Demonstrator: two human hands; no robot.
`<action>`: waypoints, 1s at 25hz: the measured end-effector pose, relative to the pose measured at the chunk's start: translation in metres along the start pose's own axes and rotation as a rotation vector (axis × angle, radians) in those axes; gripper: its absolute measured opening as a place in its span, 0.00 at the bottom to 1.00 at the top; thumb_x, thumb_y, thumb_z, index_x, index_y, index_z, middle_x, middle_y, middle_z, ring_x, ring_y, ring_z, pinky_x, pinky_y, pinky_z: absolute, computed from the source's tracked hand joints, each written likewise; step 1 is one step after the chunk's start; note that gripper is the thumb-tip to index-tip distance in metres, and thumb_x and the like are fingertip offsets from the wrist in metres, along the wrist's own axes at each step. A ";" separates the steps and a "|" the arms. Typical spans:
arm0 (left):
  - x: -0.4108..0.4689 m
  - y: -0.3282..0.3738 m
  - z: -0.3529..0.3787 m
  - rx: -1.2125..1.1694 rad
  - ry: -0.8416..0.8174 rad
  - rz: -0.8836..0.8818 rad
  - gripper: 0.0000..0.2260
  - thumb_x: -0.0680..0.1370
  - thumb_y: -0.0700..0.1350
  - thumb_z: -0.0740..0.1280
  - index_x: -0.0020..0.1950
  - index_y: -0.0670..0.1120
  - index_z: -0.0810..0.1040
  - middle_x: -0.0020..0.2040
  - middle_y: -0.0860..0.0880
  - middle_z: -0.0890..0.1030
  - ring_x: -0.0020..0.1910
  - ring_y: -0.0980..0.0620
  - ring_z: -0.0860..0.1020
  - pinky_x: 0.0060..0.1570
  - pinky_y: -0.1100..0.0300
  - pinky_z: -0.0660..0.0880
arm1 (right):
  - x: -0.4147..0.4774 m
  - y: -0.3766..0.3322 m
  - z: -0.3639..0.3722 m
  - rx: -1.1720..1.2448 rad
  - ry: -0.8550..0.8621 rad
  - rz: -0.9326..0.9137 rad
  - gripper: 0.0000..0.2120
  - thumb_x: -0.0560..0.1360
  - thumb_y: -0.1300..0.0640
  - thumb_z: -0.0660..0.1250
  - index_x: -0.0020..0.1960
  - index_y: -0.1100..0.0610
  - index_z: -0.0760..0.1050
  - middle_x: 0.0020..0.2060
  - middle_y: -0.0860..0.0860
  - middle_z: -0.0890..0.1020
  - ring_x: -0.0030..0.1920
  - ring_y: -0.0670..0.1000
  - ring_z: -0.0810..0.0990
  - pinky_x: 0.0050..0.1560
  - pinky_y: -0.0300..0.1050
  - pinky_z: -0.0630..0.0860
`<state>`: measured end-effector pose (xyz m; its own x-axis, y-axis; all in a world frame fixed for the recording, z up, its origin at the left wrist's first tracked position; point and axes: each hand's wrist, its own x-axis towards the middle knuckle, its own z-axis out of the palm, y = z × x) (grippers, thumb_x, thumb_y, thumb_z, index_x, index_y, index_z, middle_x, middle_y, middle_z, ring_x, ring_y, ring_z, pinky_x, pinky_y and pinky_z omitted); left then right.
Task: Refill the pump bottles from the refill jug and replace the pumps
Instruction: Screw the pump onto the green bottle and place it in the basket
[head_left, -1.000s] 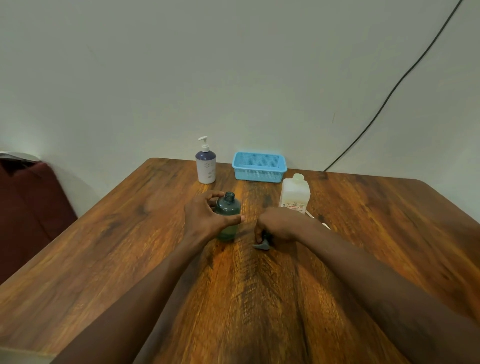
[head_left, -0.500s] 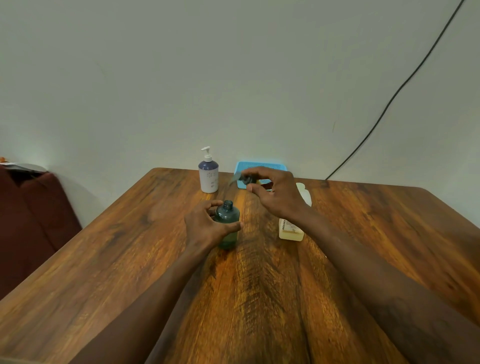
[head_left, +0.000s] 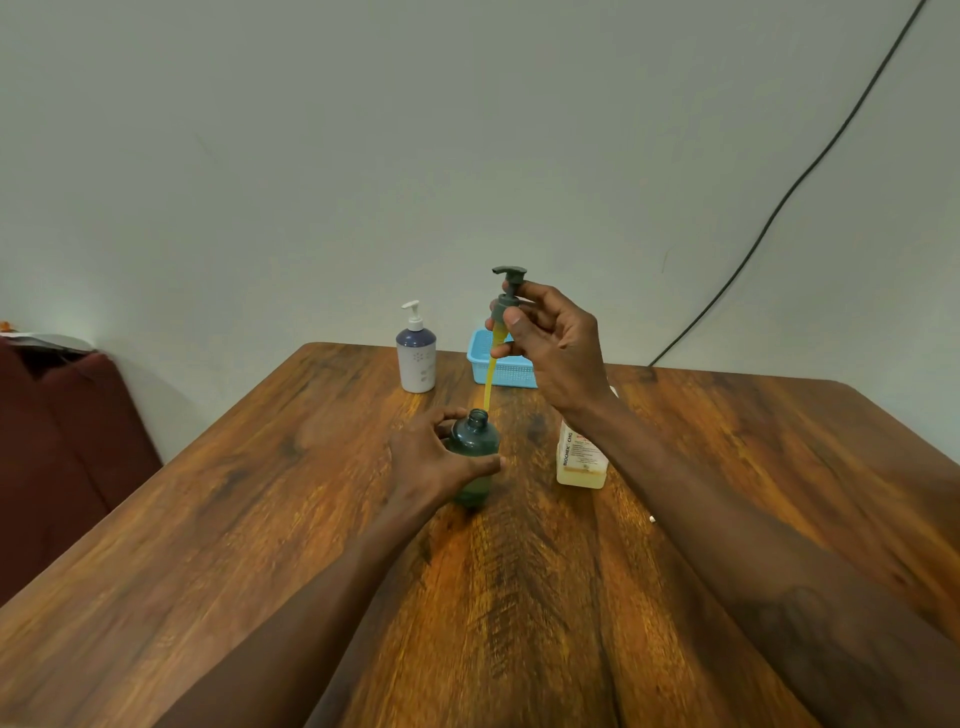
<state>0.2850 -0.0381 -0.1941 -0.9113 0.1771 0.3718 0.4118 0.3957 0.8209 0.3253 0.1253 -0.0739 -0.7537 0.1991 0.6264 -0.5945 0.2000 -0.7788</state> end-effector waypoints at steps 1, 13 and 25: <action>-0.001 0.002 0.000 -0.011 -0.003 0.009 0.37 0.58 0.59 0.85 0.64 0.50 0.81 0.58 0.54 0.83 0.55 0.56 0.81 0.54 0.61 0.81 | 0.000 0.001 0.000 0.011 -0.001 0.006 0.17 0.82 0.64 0.66 0.69 0.66 0.73 0.58 0.61 0.83 0.55 0.55 0.86 0.46 0.47 0.85; 0.002 0.038 -0.002 -0.073 0.109 0.132 0.34 0.61 0.57 0.85 0.65 0.48 0.82 0.57 0.52 0.86 0.53 0.59 0.83 0.51 0.65 0.81 | -0.016 0.015 -0.008 -0.150 -0.079 0.194 0.13 0.76 0.61 0.75 0.59 0.58 0.79 0.52 0.51 0.86 0.54 0.50 0.86 0.53 0.50 0.84; 0.003 0.049 -0.004 -0.047 0.093 0.200 0.34 0.63 0.58 0.83 0.66 0.48 0.83 0.55 0.54 0.86 0.50 0.63 0.83 0.49 0.68 0.81 | -0.011 0.007 -0.028 -0.512 -0.355 0.203 0.17 0.74 0.51 0.77 0.61 0.54 0.81 0.49 0.42 0.84 0.48 0.41 0.83 0.49 0.37 0.79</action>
<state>0.3022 -0.0213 -0.1505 -0.8082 0.1631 0.5658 0.5860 0.3183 0.7452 0.3372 0.1514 -0.0853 -0.9356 -0.0303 0.3517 -0.2884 0.6405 -0.7118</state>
